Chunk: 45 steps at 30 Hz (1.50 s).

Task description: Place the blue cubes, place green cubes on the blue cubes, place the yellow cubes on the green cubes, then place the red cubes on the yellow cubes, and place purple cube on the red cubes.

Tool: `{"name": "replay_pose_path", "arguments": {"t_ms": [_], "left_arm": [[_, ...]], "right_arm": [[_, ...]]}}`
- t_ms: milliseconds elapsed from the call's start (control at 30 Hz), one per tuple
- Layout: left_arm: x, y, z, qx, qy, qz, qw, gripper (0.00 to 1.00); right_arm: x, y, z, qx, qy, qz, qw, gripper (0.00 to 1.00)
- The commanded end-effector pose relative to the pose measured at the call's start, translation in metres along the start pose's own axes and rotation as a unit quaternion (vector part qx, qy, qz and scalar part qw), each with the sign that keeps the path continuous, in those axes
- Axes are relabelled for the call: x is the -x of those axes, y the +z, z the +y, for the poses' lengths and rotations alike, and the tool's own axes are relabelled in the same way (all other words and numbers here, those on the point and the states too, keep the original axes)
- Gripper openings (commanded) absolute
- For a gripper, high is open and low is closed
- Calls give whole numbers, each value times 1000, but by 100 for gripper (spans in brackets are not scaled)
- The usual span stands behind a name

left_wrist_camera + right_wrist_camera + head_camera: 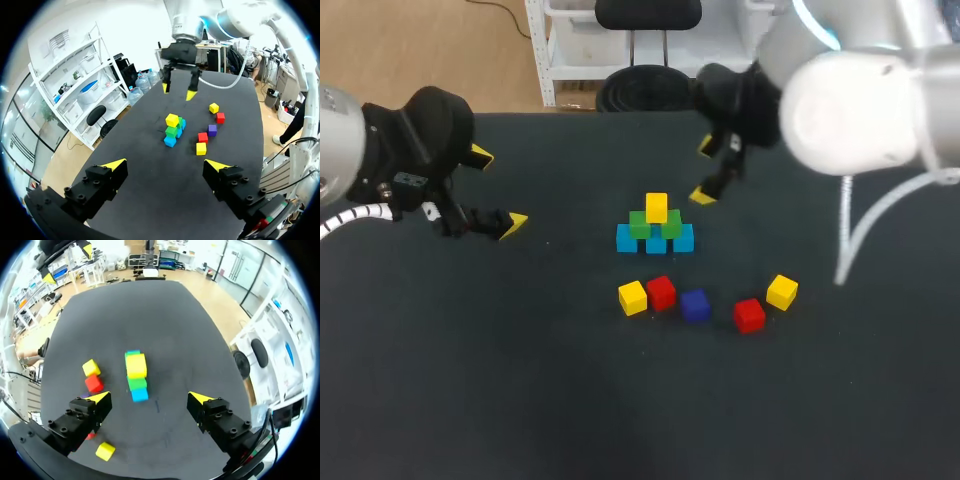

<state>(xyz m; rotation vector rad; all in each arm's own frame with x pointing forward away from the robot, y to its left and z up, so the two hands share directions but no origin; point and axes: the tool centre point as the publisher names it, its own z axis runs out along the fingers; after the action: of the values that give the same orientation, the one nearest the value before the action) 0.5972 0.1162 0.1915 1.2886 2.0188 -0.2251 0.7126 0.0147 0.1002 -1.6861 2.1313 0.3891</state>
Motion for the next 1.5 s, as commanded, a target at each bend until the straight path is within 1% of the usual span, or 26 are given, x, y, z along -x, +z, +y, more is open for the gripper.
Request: {"name": "replay_pose_path", "arguments": {"t_ms": [33,300,467,700,867,1000,1233,1500], "left_arm": [[-1,0,1,-1,1,-2,1000,100],[-1,0,1,-1,1,-2,1000,100],[-1,0,1,-1,1,-2,1000,100],[-1,0,1,-1,1,-2,1000,100],[-1,0,1,-1,1,-2,1000,100],[-1,0,1,-1,1,-2,1000,100],[-1,0,1,-1,1,-2,1000,100],[-1,0,1,-1,1,-2,1000,100]], "right_arm": [[-33,-22,23,-38,12,-6,999,100],[-68,-22,47,-50,48,9,998,100],[-83,-20,63,-50,49,21,997,100],[-102,-16,77,-44,58,36,997,100],[-114,-13,83,-49,65,48,996,100],[-127,-8,88,-68,75,66,993,100],[-144,5,100,-58,98,88,990,100],[-154,20,98,-65,108,109,986,100]]}}
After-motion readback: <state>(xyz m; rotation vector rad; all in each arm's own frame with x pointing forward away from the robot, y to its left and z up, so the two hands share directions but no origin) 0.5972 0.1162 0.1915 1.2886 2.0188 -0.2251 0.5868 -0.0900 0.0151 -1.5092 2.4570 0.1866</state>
